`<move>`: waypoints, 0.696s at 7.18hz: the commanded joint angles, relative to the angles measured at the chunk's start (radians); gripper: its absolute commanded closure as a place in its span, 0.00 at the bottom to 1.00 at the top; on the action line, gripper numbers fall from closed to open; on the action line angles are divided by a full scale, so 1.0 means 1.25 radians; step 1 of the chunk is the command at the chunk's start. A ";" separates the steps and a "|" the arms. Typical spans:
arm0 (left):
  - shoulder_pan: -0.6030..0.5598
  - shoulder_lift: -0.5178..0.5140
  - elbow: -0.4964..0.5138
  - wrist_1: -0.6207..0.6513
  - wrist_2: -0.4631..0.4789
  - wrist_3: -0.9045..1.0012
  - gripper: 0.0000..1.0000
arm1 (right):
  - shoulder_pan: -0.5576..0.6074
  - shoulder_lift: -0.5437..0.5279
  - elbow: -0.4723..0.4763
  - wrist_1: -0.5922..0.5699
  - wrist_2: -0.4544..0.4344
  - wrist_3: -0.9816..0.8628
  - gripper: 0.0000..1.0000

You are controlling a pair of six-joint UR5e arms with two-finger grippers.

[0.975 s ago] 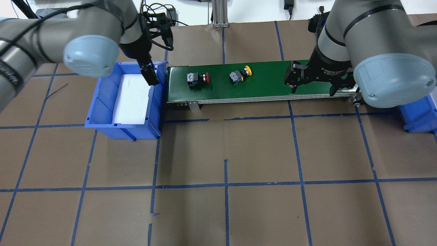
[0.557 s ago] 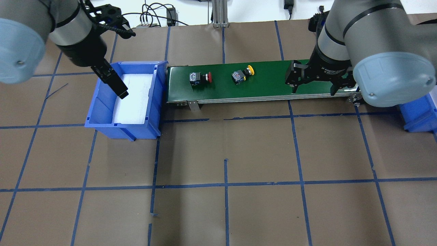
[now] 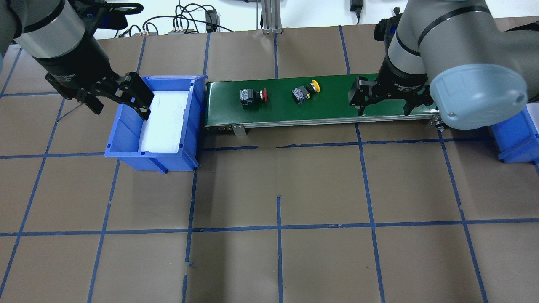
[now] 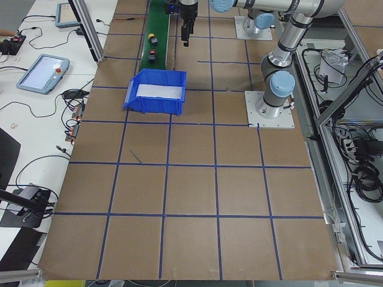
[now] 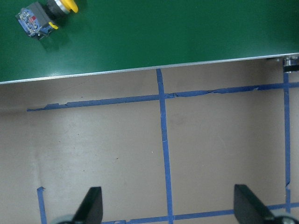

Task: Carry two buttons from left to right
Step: 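Withdraw the left gripper beside the bin while the right gripper moves toward the belt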

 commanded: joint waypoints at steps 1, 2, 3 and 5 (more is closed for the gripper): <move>0.004 0.001 0.000 -0.017 0.003 -0.059 0.00 | -0.021 0.062 -0.016 -0.078 0.006 -0.256 0.00; 0.007 0.001 0.002 -0.016 0.008 -0.082 0.00 | -0.046 0.094 -0.024 -0.083 0.054 -0.361 0.00; 0.019 0.000 0.002 -0.017 0.003 -0.138 0.00 | -0.077 0.115 -0.032 -0.083 0.077 -0.426 0.00; 0.022 0.000 0.002 -0.022 0.006 -0.139 0.00 | -0.088 0.182 -0.076 -0.137 0.079 -0.482 0.00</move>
